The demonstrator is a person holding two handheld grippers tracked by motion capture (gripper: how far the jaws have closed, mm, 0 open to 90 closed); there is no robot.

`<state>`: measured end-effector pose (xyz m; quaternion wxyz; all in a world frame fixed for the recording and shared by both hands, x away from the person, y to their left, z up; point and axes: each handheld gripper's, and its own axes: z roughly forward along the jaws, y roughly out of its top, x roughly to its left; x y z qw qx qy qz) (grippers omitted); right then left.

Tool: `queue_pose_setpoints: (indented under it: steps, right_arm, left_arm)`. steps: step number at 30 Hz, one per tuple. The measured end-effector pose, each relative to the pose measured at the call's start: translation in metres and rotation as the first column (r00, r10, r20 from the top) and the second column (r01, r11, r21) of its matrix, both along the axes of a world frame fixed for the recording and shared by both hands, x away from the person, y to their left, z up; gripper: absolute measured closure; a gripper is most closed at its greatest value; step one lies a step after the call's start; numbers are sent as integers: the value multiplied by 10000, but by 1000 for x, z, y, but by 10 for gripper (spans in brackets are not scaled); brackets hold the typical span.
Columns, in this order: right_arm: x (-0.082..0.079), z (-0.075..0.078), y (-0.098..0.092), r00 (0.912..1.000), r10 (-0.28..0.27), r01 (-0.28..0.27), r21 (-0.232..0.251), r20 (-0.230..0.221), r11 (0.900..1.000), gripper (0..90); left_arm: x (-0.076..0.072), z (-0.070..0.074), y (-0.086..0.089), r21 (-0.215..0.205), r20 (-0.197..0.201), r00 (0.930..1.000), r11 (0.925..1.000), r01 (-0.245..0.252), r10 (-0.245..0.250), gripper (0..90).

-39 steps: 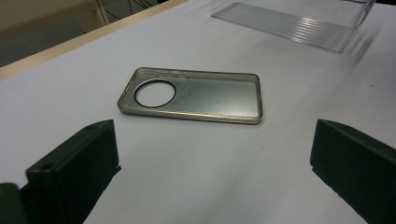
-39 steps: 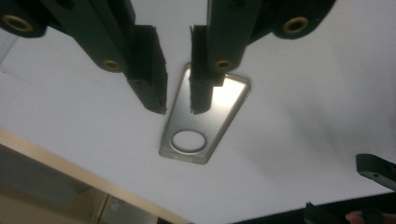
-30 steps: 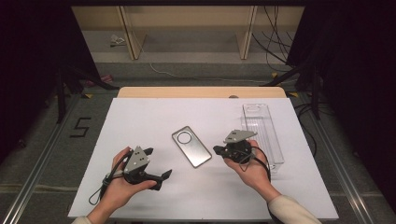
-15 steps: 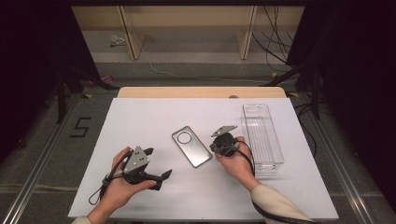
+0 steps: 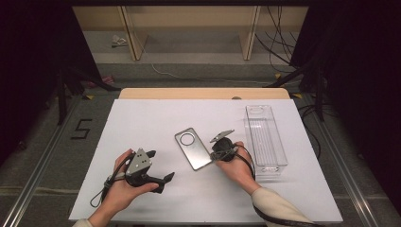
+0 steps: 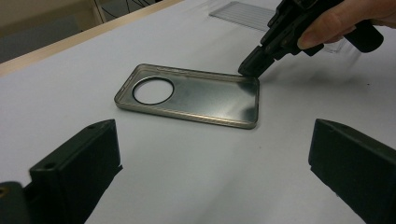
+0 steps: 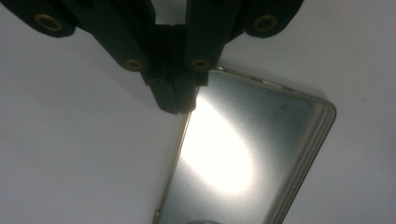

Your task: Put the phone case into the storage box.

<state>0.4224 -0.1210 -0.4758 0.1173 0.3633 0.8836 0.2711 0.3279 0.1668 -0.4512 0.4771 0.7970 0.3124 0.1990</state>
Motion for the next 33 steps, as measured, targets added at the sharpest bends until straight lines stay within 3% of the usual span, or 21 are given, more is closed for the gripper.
queue_pose_setpoints:
  steps: [9, 19, 33]
  right_arm:
    - [-10, 0, 15, 9986, 476, -472, 156, -226, 9988, 900]
    - [-16, -1, 25, 9961, 863, -860, 179, -172, 9961, 900]
    - [-16, -1, 26, 9962, 851, -847, 224, -168, 9962, 900]
  left_arm:
    - [0, -1, 0, 11, -38, 10000, 10000, 51, -51, 17]
    - [0, -1, 0, 10, -64, 9999, 10000, 82, -82, 17]
    - [0, -1, -1, 20, -75, 9999, 9999, 123, -123, 17]
